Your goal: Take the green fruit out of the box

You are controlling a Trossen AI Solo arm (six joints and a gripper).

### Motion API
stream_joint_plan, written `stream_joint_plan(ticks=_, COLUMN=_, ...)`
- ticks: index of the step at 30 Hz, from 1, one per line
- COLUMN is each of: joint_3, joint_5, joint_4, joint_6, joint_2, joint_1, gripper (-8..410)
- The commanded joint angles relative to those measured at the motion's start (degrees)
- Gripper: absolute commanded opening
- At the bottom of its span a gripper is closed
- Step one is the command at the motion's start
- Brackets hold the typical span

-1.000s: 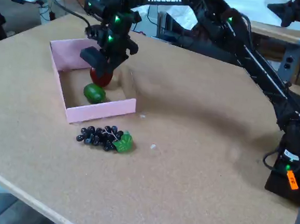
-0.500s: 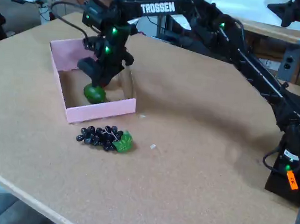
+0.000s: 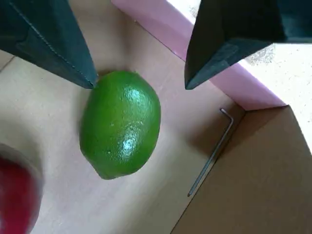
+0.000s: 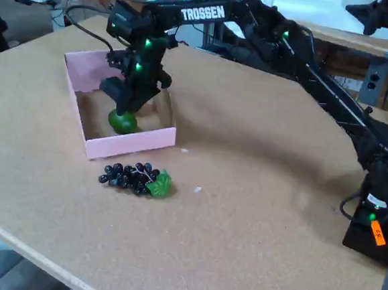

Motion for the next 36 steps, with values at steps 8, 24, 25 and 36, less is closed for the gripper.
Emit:
stream_joint_plan(ticks=8, joint_3=0.02, joint_5=1.4, joint_4=0.31, joint_6=0.17, joint_2=0.07, joint_1=0.0, gripper=298)
stream_joint_plan(ticks=24, joint_3=0.02, joint_5=4.55, joint_4=1.03, joint_6=-1.09, joint_2=0.07, joint_1=-1.03, gripper=298)
stream_joint_plan(ticks=25, joint_3=0.02, joint_5=4.55, joint_4=1.14, joint_6=-1.07, joint_2=0.04, joint_1=-1.07, gripper=298)
stream_joint_plan(ticks=36, joint_3=0.02, joint_5=1.9, joint_4=3.58, joint_6=-2.14, joint_2=0.04, joint_1=-1.05, gripper=298)
